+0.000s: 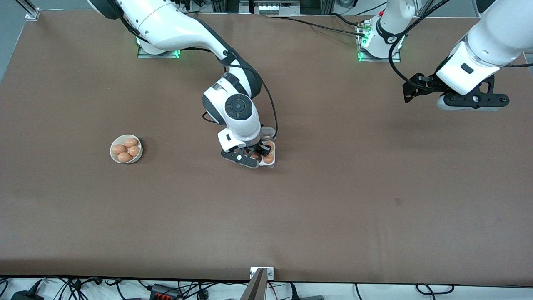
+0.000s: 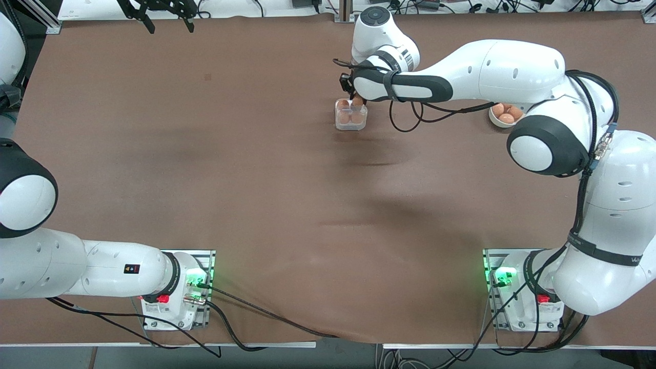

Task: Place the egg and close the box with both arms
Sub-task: 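Lower the egg into the empty slot and open the right gripper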

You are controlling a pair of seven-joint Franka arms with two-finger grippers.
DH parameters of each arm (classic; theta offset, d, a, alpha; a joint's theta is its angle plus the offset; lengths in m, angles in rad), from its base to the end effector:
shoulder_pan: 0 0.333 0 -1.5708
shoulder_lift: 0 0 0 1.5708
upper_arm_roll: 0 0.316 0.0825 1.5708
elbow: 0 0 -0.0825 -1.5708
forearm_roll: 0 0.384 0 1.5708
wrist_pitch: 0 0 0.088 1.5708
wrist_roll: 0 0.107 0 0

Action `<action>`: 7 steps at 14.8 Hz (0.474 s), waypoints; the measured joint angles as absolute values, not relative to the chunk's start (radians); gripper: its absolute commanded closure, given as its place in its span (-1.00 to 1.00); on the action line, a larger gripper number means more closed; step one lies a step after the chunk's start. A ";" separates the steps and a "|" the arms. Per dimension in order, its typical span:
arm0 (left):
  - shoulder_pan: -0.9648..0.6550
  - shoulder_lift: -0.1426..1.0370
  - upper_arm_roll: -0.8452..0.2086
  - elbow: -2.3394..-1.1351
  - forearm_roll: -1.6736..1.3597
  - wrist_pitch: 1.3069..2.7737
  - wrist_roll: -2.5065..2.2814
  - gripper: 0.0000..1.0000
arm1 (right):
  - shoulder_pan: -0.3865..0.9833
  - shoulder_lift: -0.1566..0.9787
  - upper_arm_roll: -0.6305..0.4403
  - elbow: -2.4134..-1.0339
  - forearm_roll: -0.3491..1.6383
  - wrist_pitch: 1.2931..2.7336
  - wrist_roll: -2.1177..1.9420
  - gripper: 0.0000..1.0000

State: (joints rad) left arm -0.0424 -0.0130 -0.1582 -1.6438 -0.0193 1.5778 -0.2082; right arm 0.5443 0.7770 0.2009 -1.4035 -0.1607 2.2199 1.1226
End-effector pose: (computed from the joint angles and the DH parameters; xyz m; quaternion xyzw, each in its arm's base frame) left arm 0.5374 -0.1119 0.5978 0.9996 0.0042 -0.0278 0.0030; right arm 0.5642 0.4722 0.2526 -0.9849 0.1710 -0.0134 0.0250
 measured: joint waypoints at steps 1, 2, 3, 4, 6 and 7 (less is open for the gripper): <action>-0.042 -0.013 -0.158 -1.644 -0.019 1.578 -0.208 -1.00 | 0.544 0.778 0.200 -1.403 -0.161 2.223 1.123 0.34; -0.042 -0.013 -0.158 -1.644 -0.019 1.578 -0.208 -1.00 | 0.544 0.779 0.199 -1.403 -0.161 2.233 1.123 0.34; -0.042 -0.013 -0.158 -1.644 -0.019 1.578 -0.208 -1.00 | 0.544 0.780 0.199 -1.403 -0.161 2.246 1.123 0.34; -0.042 -0.013 -0.158 -1.644 -0.019 1.578 -0.208 -1.00 | 0.544 0.782 0.199 -1.403 -0.161 2.256 1.123 0.34; -0.042 -0.013 -0.158 -1.643 -0.019 1.578 -0.208 -1.00 | 0.544 0.788 0.199 -1.403 -0.161 2.265 1.123 0.34; -0.042 -0.013 -0.158 -1.643 -0.019 1.578 -0.208 -1.00 | 0.544 0.791 0.199 -1.403 -0.161 2.267 1.123 0.34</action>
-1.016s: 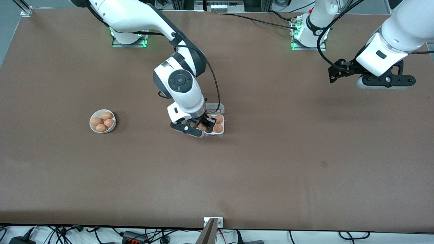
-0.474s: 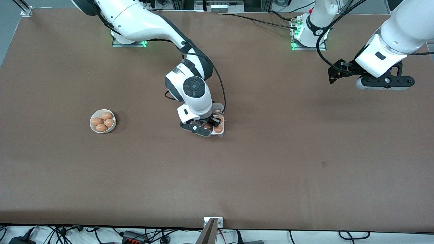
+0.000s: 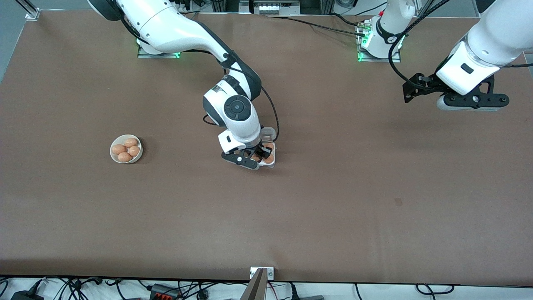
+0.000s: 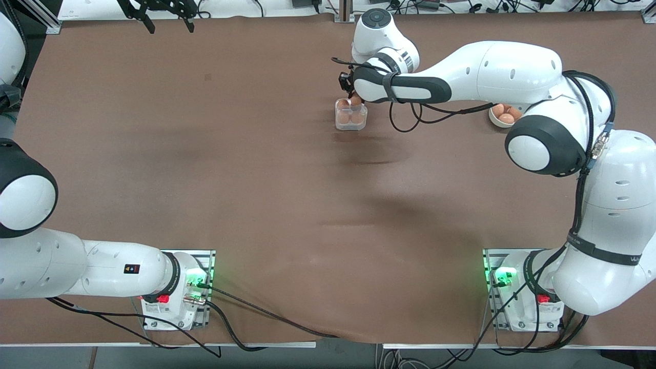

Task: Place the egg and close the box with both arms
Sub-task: 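Lower the egg into the empty slot and open the right gripper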

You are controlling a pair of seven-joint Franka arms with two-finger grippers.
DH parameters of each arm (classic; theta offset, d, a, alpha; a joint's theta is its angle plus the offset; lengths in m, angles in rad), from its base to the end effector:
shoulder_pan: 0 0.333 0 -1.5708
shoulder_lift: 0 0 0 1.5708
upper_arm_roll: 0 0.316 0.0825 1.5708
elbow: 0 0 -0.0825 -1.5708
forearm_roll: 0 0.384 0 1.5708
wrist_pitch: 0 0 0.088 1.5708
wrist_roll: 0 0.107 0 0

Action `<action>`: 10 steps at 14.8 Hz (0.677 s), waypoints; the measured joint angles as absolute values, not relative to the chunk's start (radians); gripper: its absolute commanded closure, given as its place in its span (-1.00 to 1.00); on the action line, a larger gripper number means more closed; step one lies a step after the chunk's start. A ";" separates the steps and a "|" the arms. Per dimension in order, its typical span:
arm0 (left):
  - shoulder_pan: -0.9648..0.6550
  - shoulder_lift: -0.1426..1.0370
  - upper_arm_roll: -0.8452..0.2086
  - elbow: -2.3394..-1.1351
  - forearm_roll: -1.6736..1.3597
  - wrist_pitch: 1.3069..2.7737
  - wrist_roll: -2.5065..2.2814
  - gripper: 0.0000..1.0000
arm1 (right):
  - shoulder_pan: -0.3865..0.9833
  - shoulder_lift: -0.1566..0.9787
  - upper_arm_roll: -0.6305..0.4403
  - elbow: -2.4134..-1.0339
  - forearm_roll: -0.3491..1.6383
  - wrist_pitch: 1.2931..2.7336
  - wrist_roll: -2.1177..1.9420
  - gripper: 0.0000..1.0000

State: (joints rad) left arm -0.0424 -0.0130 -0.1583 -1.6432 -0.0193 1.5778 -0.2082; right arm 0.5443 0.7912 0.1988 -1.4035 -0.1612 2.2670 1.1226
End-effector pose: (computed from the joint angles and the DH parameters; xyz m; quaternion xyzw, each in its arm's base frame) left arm 0.5374 -0.1120 0.5981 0.9996 0.0041 -0.0275 0.0031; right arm 0.5673 0.4739 0.2466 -0.9841 0.1717 -0.0224 0.0388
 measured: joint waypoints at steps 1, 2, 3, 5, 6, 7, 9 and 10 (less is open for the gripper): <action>-0.042 -0.013 -0.158 -1.643 -0.019 1.578 -0.208 -1.00 | 0.544 0.795 0.199 -1.403 -0.161 2.267 1.123 0.34; -0.042 -0.013 -0.158 -1.643 -0.019 1.578 -0.208 -1.00 | 0.544 0.797 0.198 -1.403 -0.161 2.268 1.123 0.34; -0.042 -0.013 -0.158 -1.643 -0.019 1.578 -0.208 -1.00 | 0.544 0.799 0.198 -1.403 -0.161 2.268 1.123 0.34; -0.042 -0.013 -0.158 -1.643 -0.019 1.578 -0.208 -1.00 | 0.544 0.800 0.196 -1.403 -0.161 2.269 1.123 0.34; -0.042 -0.013 -0.158 -1.643 -0.019 1.577 -0.208 -1.00 | 0.544 0.801 0.196 -1.403 -0.161 2.269 1.123 0.34; -0.042 -0.013 -0.158 -1.643 -0.019 1.577 -0.208 -1.00 | 0.544 0.801 0.196 -1.403 -0.161 2.269 1.123 0.34; -0.042 -0.013 -0.158 -1.642 -0.019 1.576 -0.208 -1.00 | 0.544 0.801 0.195 -1.403 -0.161 2.269 1.123 0.32; -0.042 -0.013 -0.158 -1.642 -0.019 1.576 -0.208 -1.00 | 0.544 0.803 0.195 -1.403 -0.161 2.269 1.123 0.13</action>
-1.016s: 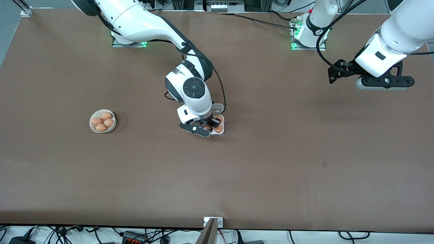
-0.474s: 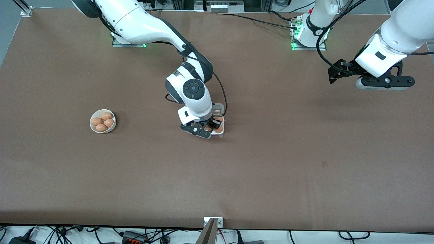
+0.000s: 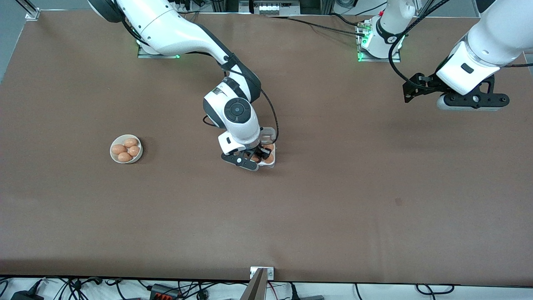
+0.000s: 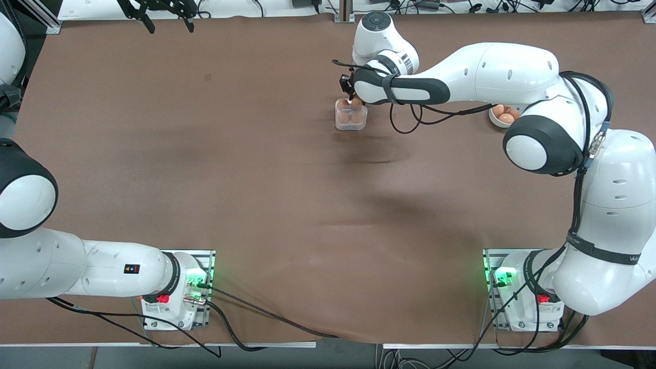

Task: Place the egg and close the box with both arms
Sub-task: 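Lower the egg into the empty slot and open the right gripper, then withdraw the right gripper while the left gripper reaches toward the box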

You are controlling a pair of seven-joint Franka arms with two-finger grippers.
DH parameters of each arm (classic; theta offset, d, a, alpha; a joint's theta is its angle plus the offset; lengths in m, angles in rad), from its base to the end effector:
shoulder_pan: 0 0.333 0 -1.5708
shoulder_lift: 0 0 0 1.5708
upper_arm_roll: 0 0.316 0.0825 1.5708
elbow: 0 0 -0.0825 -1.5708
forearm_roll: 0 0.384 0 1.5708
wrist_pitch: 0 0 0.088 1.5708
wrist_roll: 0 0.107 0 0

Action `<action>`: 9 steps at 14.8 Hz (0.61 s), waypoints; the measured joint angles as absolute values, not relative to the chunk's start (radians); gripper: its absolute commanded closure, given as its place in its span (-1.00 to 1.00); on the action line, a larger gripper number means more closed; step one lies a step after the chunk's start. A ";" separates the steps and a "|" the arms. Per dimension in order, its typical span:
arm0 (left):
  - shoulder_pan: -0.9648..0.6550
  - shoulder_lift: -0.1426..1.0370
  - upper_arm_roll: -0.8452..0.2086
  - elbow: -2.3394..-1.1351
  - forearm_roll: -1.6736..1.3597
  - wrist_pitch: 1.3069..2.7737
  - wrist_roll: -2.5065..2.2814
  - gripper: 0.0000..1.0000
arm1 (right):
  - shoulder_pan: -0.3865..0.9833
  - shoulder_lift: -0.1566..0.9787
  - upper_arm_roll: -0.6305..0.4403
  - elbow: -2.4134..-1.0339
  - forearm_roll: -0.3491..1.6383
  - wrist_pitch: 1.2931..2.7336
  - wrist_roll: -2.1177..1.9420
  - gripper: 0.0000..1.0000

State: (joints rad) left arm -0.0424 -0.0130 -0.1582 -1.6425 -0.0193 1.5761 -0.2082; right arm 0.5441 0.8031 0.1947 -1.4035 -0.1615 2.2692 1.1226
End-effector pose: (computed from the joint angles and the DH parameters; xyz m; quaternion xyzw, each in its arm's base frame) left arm 0.5373 -0.1119 0.5983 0.9996 0.0041 -0.0280 0.0030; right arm 0.5681 0.4715 0.2378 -0.9841 0.1732 -0.0197 0.0346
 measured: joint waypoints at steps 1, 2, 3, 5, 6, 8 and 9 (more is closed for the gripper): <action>-0.042 -0.013 -0.158 -1.642 -0.019 1.576 -0.208 -1.00 | 0.544 0.805 0.194 -1.404 -0.162 2.269 1.123 -0.52; -0.042 -0.013 -0.158 -1.642 -0.019 1.576 -0.208 -1.00 | 0.544 0.806 0.194 -1.403 -0.162 2.269 1.123 -1.00; -0.042 -0.013 -0.158 -1.642 -0.019 1.575 -0.208 -1.00 | 0.544 0.807 0.193 -1.403 -0.162 2.270 1.123 -1.00; -0.042 -0.013 -0.158 -1.642 -0.019 1.575 -0.208 -1.00 | 0.544 0.808 0.191 -1.403 -0.162 2.271 1.123 -1.00; -0.042 -0.013 -0.158 -1.642 -0.019 1.575 -0.208 -1.00 | 0.543 0.808 0.191 -1.403 -0.162 2.272 1.123 -1.00; -0.042 -0.013 -0.158 -1.642 -0.019 1.574 -0.208 -1.00 | 0.543 0.808 0.191 -1.403 -0.162 2.273 1.123 -1.00; -0.042 -0.013 -0.158 -1.642 -0.019 1.574 -0.208 -1.00 | 0.542 0.808 0.190 -1.402 -0.162 2.273 1.124 -1.00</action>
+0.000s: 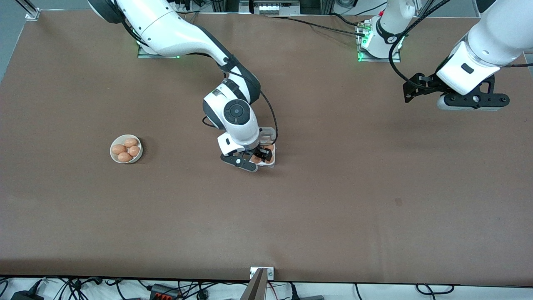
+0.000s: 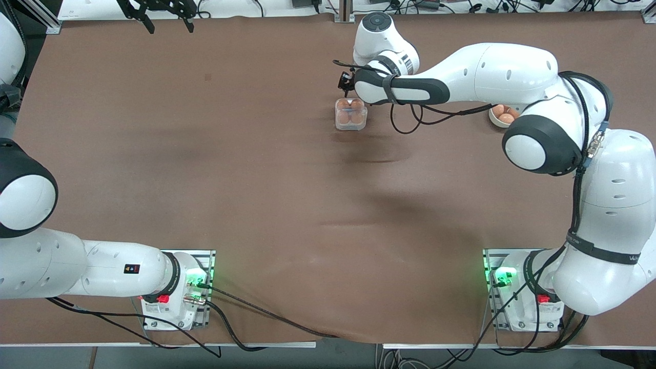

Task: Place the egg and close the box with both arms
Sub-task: 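Withdraw the right gripper while the left gripper reaches toward the box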

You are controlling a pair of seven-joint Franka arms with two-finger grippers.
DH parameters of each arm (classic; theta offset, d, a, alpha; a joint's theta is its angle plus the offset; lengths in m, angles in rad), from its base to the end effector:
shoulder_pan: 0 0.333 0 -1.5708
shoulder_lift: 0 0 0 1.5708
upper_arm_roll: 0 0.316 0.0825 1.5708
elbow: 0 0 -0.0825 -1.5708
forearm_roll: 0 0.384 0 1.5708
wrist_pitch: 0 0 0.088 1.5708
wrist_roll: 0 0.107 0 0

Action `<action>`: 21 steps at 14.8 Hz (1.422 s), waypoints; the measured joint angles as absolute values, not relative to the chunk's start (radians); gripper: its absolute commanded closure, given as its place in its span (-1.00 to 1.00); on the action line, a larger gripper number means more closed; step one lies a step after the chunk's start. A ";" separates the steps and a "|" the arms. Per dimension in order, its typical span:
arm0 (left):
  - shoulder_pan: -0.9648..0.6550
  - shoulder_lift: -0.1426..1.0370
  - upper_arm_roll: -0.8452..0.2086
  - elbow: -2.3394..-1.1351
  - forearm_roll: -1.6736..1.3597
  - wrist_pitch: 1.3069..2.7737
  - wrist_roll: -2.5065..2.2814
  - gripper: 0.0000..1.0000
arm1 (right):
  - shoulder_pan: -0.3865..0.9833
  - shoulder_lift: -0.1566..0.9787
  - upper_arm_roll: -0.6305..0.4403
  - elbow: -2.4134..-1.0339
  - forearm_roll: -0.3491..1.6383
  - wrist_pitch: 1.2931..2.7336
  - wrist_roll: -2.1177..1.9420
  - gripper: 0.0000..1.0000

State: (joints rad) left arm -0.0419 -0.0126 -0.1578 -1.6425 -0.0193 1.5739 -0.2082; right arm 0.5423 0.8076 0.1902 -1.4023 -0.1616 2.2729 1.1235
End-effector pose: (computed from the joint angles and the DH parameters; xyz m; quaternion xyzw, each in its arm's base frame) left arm 0.5372 -0.1114 0.5979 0.9996 0.0046 -0.0292 0.0028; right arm 0.5708 0.4686 0.2351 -0.9836 0.1760 -0.0206 0.0338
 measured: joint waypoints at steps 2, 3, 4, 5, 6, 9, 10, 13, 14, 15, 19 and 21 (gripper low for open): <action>-0.042 -0.011 -0.158 -1.642 -0.019 1.572 -0.208 -1.00 | 0.540 0.807 0.187 -1.399 -0.162 2.273 1.124 -1.00; -0.042 -0.011 -0.158 -1.642 -0.019 1.572 -0.208 -1.00 | 0.538 0.803 0.184 -1.395 -0.164 2.273 1.123 -1.00; -0.042 -0.010 -0.158 -1.642 -0.019 1.571 -0.208 -1.00 | 0.530 0.792 0.180 -1.388 -0.165 2.266 1.123 -1.00; -0.042 -0.009 -0.158 -1.642 -0.019 1.569 -0.208 -1.00 | 0.516 0.773 0.179 -1.380 -0.165 2.242 1.121 -1.00; -0.043 -0.008 -0.158 -1.642 -0.019 1.563 -0.208 -1.00 | 0.498 0.746 0.179 -1.373 -0.166 2.206 1.111 -1.00; -0.047 -0.007 -0.162 -1.642 -0.019 1.547 -0.208 -0.54 | 0.431 0.636 0.178 -1.363 -0.167 2.054 0.974 -1.00; -0.048 -0.007 -0.165 -1.642 -0.019 1.540 -0.208 -0.17 | 0.402 0.597 0.177 -1.363 -0.167 1.997 0.904 -1.00; -0.055 -0.007 -0.176 -1.642 -0.022 1.530 -0.208 0.52 | 0.301 0.493 0.175 -1.364 -0.167 1.864 0.700 -1.00; -0.058 -0.007 -0.181 -1.642 -0.026 1.529 -0.208 0.59 | 0.262 0.466 0.174 -1.364 -0.166 1.828 0.625 -1.00; -0.060 -0.005 -0.186 -1.642 -0.033 1.527 -0.210 0.78 | 0.223 0.442 0.174 -1.365 -0.164 1.794 0.552 -1.00; -0.070 0.022 -0.209 -1.642 -0.097 1.519 -0.223 0.96 | 0.052 0.365 0.172 -1.367 -0.069 1.660 0.262 -1.00; -0.105 0.054 -0.218 -1.642 -0.117 1.519 -0.224 0.99 | -0.039 0.318 0.163 -1.383 -0.032 1.609 0.103 -1.00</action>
State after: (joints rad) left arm -0.1047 0.0540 -0.2177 -1.6422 -0.1170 1.5187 -0.2243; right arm -0.0392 0.3180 0.1632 -1.3827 -0.0320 1.6088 0.1027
